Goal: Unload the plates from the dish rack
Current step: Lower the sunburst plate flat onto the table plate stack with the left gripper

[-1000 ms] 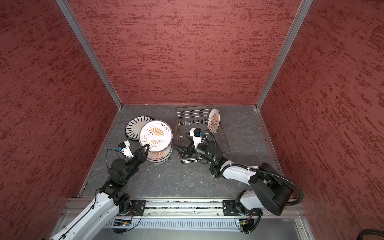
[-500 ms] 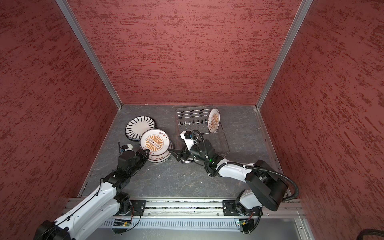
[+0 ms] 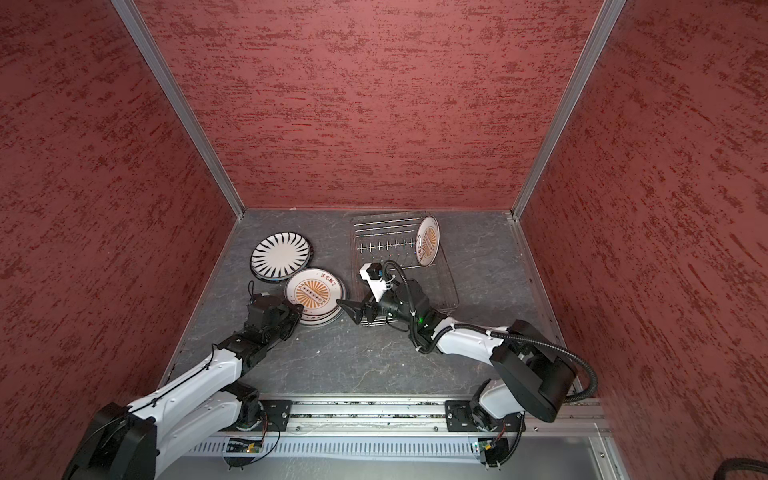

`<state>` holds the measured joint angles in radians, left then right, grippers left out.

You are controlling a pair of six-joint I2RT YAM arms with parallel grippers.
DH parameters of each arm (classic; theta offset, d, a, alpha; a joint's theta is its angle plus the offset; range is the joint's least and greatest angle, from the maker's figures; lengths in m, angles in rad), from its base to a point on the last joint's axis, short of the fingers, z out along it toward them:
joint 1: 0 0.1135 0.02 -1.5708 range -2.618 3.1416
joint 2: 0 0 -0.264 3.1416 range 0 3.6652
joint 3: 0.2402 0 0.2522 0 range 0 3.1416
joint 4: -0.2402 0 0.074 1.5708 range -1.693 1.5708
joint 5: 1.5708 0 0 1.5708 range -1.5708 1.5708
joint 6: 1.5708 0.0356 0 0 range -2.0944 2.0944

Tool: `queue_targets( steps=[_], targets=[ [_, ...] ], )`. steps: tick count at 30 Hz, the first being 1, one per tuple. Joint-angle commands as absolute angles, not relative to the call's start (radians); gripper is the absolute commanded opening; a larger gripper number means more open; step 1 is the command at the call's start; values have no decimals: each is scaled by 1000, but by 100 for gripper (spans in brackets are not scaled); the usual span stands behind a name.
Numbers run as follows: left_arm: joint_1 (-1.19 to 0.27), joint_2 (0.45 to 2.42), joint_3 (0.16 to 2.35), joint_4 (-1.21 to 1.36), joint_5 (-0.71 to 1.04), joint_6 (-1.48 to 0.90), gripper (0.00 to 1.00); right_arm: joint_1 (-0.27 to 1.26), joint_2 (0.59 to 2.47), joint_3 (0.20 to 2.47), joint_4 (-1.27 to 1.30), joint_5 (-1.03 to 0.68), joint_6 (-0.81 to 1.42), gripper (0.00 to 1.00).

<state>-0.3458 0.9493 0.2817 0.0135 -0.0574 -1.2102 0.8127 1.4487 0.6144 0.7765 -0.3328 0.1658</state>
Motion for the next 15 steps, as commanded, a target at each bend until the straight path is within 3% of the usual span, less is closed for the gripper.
queue_targets(
  steps=[1,7,11,15],
  targets=[
    [-339,966,310,62,-41,-1224,0,819,1475,647,753,-350,138,99],
    [-330,1007,305,75,-23,-1220,10,819,1478,649,741,-322,133,99],
    [-325,1031,312,71,-10,-1217,21,820,1486,652,739,-309,133,99],
    [-325,1031,314,63,-15,-1215,25,821,1492,655,739,-304,133,99]
  ],
)
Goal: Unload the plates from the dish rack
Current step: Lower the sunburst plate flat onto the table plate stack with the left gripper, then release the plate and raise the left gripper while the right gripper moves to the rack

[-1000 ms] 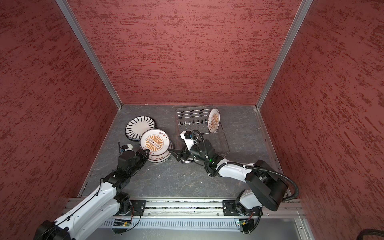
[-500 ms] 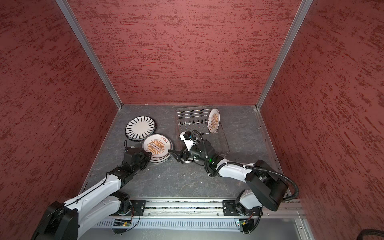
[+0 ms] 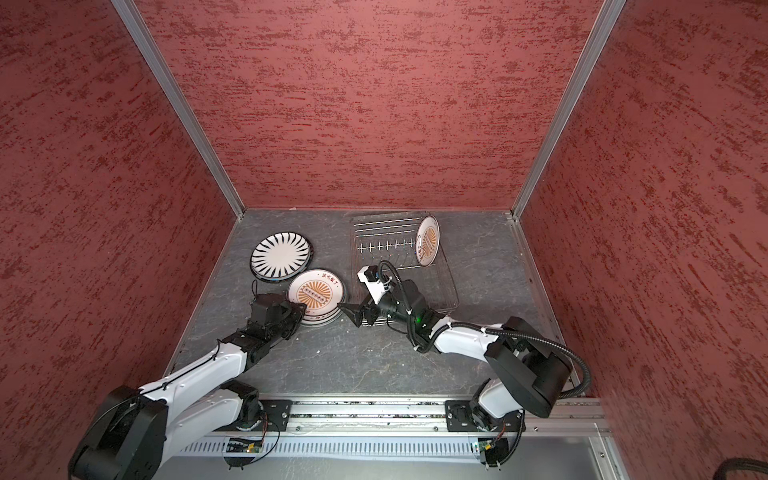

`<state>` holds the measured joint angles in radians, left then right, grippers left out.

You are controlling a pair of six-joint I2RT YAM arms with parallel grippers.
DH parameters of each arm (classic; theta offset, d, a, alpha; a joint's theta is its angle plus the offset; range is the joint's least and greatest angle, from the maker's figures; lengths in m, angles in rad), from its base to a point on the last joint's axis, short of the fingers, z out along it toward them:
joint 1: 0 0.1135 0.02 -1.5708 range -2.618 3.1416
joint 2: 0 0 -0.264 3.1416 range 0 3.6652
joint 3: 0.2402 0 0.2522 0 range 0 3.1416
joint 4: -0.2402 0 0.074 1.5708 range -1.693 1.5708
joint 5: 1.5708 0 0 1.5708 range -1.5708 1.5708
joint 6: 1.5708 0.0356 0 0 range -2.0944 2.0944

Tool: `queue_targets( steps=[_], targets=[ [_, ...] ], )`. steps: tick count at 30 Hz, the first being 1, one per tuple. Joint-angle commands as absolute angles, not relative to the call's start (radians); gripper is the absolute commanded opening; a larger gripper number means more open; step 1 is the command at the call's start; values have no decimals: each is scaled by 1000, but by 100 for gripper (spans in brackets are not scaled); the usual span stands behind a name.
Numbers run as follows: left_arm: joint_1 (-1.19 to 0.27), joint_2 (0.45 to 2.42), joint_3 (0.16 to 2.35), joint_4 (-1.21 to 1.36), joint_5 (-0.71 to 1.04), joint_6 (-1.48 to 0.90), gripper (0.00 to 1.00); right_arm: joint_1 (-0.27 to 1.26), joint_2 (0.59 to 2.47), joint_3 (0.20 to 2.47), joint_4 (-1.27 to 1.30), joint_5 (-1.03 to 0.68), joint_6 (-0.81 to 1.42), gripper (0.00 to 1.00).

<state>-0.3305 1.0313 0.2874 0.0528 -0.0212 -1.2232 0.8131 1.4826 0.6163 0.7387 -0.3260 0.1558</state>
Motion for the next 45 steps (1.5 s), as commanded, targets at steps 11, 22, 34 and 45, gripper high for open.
queue_targets(
  steps=[11,22,34,45],
  targets=[
    [-329,967,313,-3,-83,-1207,54,821,1501,656,743,-284,132,99],
    [-337,937,319,-54,-125,-1193,65,820,1520,670,741,-274,134,99],
    [-367,858,317,-118,-218,-1192,64,820,1517,669,752,-259,140,99],
    [-367,858,309,-118,-225,-1182,80,821,1505,661,783,-244,144,99]
  ],
)
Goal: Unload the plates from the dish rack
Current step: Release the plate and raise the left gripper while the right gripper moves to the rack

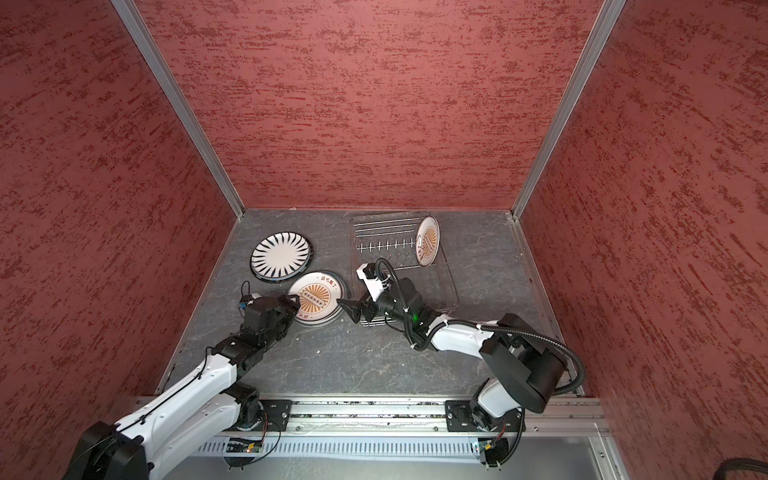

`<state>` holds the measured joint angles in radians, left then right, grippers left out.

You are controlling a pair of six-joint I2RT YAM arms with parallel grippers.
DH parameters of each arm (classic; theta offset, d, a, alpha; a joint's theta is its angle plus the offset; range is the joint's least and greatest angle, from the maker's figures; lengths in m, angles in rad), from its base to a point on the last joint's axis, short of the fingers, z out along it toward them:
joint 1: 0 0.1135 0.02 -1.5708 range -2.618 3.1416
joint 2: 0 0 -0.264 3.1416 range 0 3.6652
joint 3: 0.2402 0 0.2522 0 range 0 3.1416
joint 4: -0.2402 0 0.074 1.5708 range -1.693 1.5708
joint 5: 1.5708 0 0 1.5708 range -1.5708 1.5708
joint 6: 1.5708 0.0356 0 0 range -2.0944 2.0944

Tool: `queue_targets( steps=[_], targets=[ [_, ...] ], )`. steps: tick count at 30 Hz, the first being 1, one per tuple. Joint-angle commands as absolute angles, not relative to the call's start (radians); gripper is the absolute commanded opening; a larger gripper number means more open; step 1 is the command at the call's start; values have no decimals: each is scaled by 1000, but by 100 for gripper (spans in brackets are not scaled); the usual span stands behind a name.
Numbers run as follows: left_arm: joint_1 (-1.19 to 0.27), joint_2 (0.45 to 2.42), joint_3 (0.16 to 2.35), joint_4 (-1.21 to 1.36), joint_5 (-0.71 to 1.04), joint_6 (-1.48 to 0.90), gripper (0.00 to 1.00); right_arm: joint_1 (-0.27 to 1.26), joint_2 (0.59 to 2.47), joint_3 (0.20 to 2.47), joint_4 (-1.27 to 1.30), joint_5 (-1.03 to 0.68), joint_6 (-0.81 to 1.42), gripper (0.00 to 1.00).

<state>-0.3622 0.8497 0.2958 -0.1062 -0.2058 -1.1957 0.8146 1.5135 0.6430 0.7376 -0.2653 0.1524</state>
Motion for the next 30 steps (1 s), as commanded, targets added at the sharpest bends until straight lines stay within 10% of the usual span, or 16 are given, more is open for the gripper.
queue_targets(
  steps=[1,20,30],
  targets=[
    [-366,860,307,-118,-230,-1184,81,820,1505,661,782,-241,144,99],
    [-459,664,125,354,-152,-695,99,818,1431,653,749,-45,220,99],
    [-460,838,71,780,185,-548,99,796,1336,693,531,496,160,99]
  ],
)
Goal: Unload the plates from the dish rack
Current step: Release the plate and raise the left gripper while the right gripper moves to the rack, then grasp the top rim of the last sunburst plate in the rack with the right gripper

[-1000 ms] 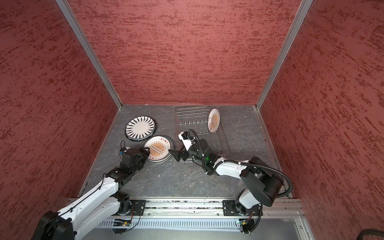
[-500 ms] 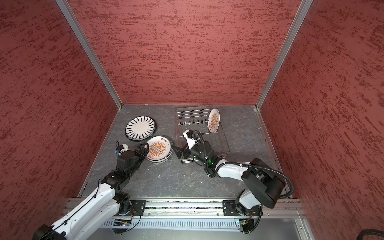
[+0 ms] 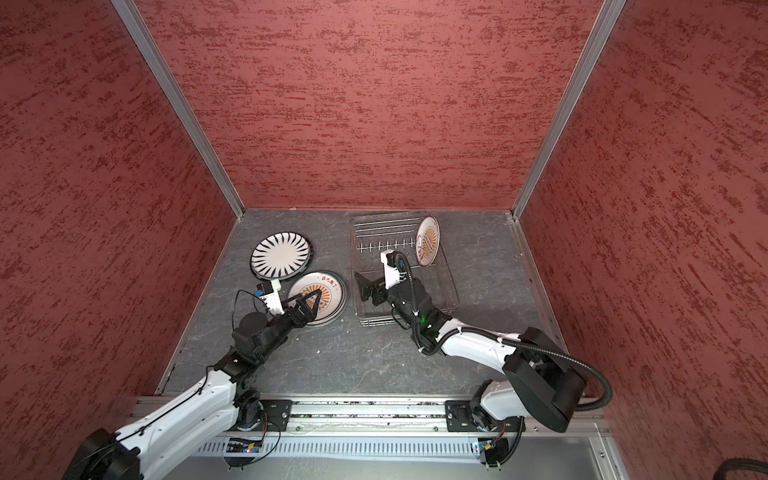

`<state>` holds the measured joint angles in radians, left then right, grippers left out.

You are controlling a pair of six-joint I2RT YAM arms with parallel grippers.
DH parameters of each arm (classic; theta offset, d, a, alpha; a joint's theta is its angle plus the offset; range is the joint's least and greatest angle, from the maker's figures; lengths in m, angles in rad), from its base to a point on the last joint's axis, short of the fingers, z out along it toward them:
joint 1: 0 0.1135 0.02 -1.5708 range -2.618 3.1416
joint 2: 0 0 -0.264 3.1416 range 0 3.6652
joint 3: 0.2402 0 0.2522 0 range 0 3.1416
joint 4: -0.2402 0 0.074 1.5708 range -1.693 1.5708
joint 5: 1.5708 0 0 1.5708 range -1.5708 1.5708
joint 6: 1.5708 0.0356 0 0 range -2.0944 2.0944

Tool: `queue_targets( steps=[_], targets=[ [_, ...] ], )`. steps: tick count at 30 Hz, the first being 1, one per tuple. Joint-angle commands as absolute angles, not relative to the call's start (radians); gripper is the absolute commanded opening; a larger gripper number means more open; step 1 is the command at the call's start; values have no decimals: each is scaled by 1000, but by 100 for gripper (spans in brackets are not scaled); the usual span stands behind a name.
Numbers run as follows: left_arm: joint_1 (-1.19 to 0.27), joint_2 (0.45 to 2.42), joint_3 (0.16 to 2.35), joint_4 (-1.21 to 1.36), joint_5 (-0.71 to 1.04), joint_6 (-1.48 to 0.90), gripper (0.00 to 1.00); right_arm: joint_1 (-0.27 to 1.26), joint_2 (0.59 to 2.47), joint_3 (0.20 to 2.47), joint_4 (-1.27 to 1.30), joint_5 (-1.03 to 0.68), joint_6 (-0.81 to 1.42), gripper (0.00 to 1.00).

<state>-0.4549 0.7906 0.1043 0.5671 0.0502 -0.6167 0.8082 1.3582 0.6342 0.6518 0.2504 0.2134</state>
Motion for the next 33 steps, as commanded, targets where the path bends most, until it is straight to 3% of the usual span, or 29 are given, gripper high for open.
queue_targets(
  steps=[1,5,8,13,18,30,33],
  targets=[
    [-463,869,62,836,224,-541,99,788,1335,705,518,542,149,99],
    [-470,929,117,831,372,-483,99,734,1330,761,432,560,156,99],
    [-485,948,131,802,330,-461,99,655,1353,842,291,516,226,99],
    [-487,953,126,821,354,-465,99,562,1341,854,275,456,227,95],
    [-489,955,135,800,345,-473,99,396,1364,918,192,266,292,91],
    [-501,962,172,722,371,-498,99,253,1535,1107,41,154,262,61],
    [-519,947,166,728,380,-493,99,251,1584,1142,22,169,242,58]
  ],
)
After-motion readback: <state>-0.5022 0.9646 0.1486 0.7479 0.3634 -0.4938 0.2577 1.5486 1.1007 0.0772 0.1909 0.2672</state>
